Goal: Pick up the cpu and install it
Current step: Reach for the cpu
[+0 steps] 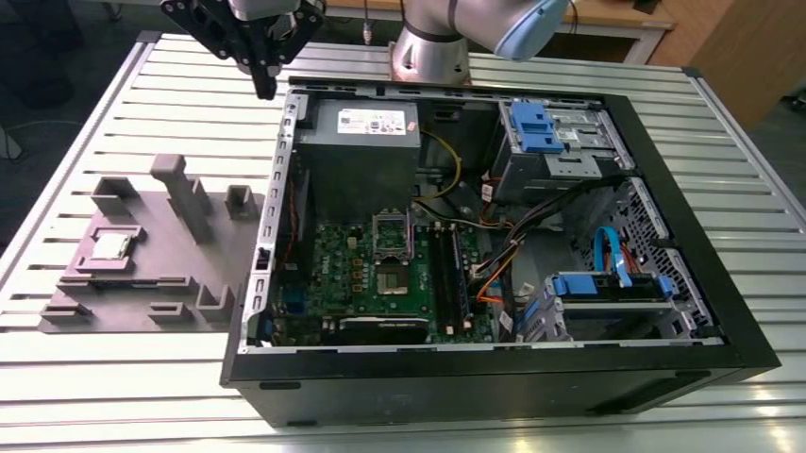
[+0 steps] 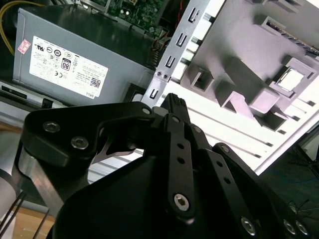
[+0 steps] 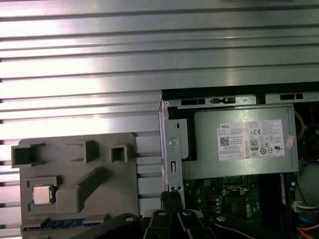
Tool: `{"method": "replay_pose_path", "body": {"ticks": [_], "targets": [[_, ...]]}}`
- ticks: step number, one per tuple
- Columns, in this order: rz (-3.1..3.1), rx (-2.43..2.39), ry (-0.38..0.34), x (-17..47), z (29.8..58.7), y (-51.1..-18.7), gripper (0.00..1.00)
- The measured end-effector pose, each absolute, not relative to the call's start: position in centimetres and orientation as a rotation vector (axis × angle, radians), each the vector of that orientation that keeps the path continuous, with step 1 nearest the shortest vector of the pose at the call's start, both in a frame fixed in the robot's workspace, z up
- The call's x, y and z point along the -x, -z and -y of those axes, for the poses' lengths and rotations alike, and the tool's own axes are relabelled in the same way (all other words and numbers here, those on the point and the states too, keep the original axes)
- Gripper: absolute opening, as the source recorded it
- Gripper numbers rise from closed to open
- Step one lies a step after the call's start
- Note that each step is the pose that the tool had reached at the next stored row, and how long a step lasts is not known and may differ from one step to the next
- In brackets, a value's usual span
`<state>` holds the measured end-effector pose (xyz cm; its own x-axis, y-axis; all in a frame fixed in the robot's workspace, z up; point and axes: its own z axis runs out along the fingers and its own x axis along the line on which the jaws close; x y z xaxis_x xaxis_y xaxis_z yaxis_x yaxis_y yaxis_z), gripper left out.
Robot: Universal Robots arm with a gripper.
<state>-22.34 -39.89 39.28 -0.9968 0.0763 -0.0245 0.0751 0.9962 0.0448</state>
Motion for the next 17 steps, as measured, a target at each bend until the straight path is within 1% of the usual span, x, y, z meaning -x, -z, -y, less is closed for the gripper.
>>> {"method": "replay_pose_path", "body": {"ticks": [17], "targets": [[-3.110,-0.118,-0.068,25.8,39.9,-39.0,0.10]]}}
